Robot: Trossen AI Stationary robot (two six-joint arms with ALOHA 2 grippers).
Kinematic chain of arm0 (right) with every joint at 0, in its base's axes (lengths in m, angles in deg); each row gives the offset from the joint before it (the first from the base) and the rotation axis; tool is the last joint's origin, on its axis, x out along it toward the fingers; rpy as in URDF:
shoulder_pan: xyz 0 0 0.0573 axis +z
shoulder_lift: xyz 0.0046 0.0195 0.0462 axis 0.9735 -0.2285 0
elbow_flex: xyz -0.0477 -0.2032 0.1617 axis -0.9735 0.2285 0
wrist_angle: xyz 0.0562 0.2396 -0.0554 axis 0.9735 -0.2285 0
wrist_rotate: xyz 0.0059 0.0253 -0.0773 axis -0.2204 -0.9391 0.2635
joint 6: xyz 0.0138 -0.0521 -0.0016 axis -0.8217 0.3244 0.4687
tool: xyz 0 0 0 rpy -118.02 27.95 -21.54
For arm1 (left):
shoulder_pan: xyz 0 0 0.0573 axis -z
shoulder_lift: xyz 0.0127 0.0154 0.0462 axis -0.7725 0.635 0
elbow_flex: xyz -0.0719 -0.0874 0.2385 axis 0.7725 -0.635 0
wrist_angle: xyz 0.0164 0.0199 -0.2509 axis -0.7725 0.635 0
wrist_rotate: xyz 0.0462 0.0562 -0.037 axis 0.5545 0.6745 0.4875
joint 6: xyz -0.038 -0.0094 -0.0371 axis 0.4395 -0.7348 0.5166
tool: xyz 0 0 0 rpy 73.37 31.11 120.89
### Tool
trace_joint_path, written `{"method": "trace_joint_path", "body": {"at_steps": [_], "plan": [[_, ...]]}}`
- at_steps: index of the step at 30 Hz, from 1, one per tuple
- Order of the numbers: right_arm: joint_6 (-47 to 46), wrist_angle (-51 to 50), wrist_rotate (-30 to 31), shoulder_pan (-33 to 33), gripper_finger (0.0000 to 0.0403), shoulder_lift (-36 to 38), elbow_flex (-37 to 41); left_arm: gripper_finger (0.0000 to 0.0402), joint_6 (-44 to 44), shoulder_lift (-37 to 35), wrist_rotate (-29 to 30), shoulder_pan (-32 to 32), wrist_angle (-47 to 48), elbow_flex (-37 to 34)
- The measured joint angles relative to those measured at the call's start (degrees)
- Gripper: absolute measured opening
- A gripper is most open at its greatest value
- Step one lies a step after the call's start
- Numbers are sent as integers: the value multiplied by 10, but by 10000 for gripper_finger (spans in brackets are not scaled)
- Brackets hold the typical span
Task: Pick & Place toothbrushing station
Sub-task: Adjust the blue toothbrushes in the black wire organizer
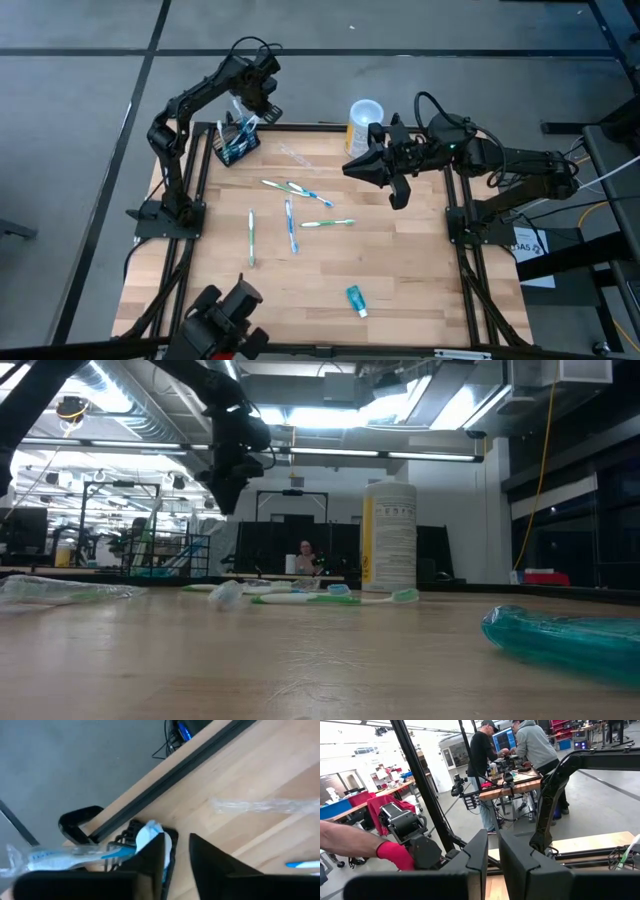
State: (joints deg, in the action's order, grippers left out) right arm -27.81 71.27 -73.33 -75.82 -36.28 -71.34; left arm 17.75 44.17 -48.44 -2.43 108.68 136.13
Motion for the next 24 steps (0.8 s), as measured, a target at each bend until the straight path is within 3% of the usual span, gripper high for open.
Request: {"method": "trace_joint_path", "body": {"at_steps": [4, 8, 24], "plan": [[0, 0, 0, 0, 49, 0, 0, 132, 5, 1, 15, -1, 0, 0], [-2, 0, 0, 0, 49, 0, 0, 160, 5, 1, 21, -4, 1, 0], [-2, 0, 9, 11, 49, 0, 0, 149, 11, 13, -3, -8, 27, -4]]}}
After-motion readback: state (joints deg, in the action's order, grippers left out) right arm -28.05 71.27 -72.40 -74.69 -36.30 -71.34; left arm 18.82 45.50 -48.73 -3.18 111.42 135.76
